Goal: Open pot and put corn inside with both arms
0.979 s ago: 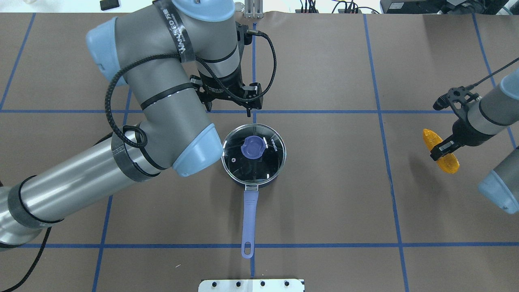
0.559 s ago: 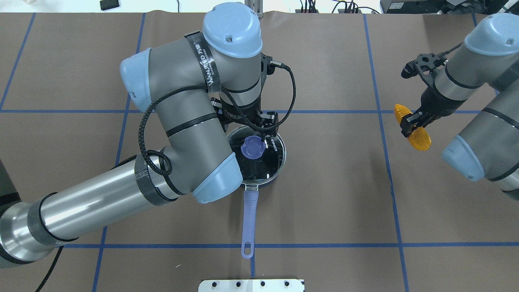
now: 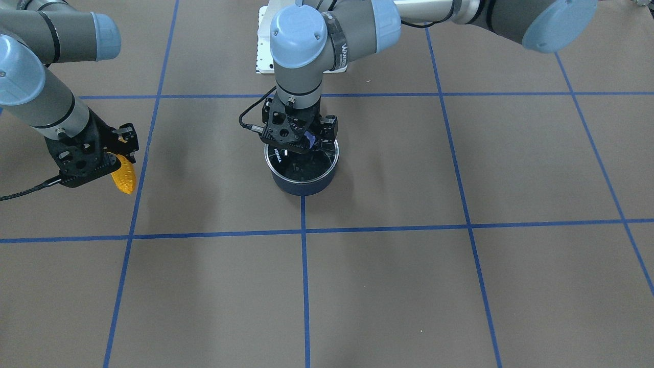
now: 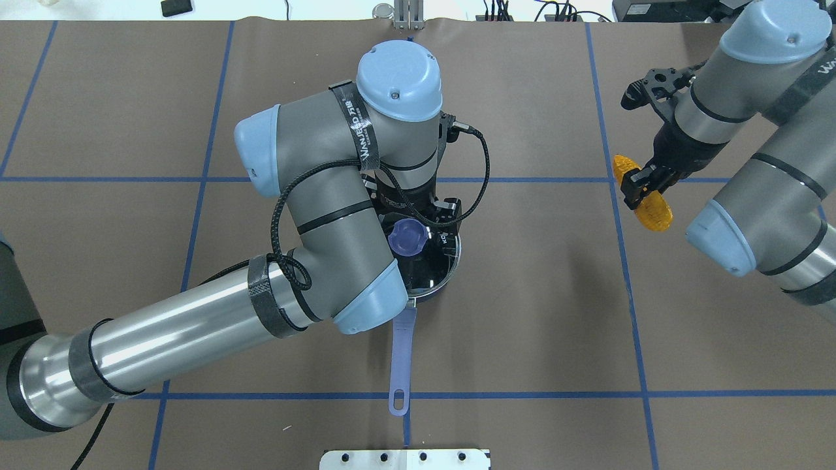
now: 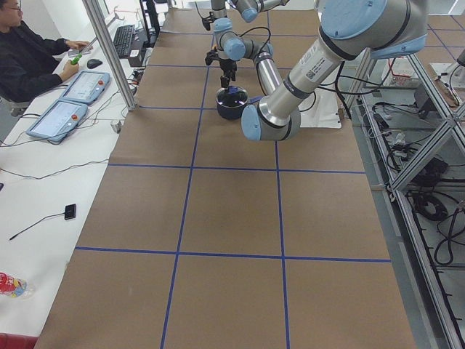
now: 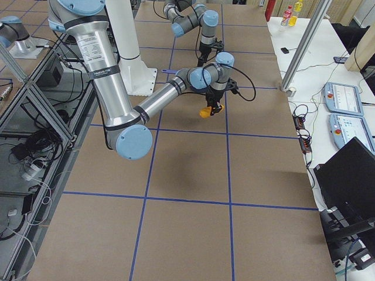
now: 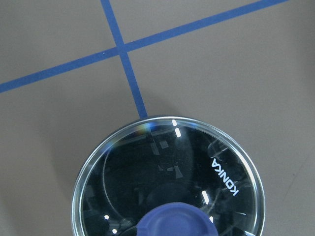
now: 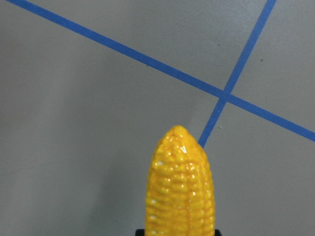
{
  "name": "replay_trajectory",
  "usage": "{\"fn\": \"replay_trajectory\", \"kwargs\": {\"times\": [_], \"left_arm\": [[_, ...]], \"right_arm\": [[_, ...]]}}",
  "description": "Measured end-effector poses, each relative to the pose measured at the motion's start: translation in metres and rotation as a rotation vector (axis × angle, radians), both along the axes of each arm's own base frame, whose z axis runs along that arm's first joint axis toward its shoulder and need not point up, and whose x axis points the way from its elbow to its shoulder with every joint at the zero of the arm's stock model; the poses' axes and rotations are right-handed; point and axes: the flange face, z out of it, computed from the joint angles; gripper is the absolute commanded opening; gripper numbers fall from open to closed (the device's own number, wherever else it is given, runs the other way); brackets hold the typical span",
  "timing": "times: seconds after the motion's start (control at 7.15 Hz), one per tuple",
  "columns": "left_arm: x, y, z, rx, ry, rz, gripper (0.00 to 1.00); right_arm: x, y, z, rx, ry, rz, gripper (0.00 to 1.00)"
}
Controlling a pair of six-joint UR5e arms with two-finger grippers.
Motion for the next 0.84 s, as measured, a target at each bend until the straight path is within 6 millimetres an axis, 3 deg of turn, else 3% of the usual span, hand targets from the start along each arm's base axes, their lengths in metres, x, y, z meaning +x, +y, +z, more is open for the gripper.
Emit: {"fn": "replay_trajectory", "kwargs": {"times": [0.56,0.84], "left_arm": [[0.012,0.001,0.017,-0.009,0.020,-0.011,0.96],[0.016,0.004,0.020,-0.021,0.028,-0.019,0.71]], "right_arm": [[-0.003,0.000,-0.002,0.002,-0.002,-0.004,0.38],[-0.004,0.001,-0.002,0.003,-0.002,-0.005,0.38]]}}
